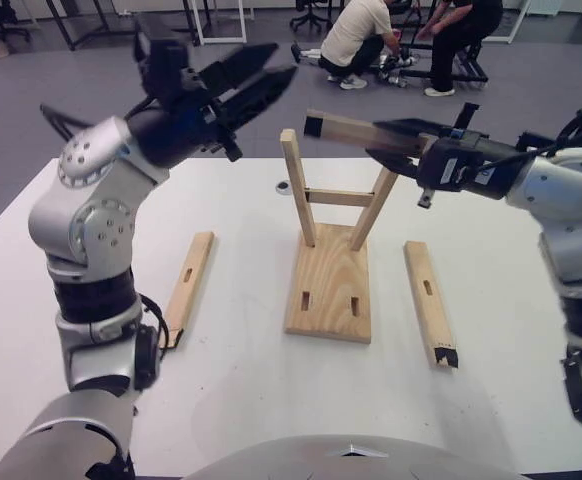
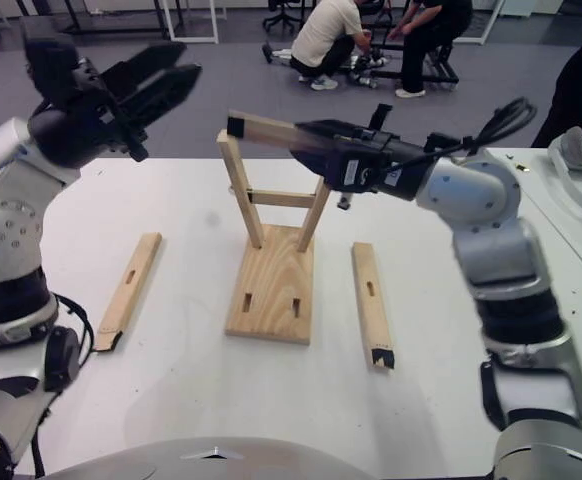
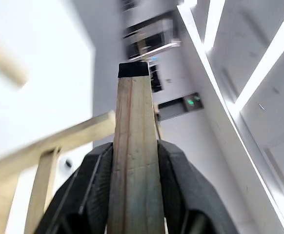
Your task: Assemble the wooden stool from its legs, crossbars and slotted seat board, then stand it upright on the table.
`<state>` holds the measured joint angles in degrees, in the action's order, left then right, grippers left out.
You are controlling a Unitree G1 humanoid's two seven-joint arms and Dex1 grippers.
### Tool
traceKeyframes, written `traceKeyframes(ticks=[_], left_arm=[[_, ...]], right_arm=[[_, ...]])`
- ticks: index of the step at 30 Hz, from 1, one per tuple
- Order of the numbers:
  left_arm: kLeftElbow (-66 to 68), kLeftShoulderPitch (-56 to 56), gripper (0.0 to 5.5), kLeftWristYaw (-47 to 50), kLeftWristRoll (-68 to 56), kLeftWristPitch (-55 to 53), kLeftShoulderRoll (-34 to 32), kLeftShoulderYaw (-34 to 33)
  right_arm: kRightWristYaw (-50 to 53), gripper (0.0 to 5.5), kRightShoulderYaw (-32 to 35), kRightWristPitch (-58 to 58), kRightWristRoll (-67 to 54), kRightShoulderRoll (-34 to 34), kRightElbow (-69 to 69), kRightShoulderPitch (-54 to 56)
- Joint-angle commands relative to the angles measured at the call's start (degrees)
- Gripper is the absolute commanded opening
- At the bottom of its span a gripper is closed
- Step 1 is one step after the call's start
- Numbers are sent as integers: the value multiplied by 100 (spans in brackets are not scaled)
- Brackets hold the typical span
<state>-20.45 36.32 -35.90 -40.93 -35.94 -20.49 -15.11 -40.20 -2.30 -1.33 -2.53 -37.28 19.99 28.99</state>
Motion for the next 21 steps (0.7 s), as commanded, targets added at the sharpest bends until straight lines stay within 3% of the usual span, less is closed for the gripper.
traceKeyframes(ticks=[1, 4, 10, 21], left_arm=[[-362, -471, 190, 813, -704, -247, 600, -125], [-385, -398, 190, 1185, -1400, -370, 794, -240], [-474, -422, 190, 1470, -2322, -517, 736, -221], [-259, -426, 190, 1740, -2462, -412, 808, 71]], right_arm=[[1049, 131, -20, -929, -215, 995, 943, -400], [1453, 131, -212, -1347, -269, 1486, 1222, -406], [1515, 131, -435, -1554, -259, 1675, 1260, -291], [1379, 131, -624, -1429, -510, 1875, 1365, -250]])
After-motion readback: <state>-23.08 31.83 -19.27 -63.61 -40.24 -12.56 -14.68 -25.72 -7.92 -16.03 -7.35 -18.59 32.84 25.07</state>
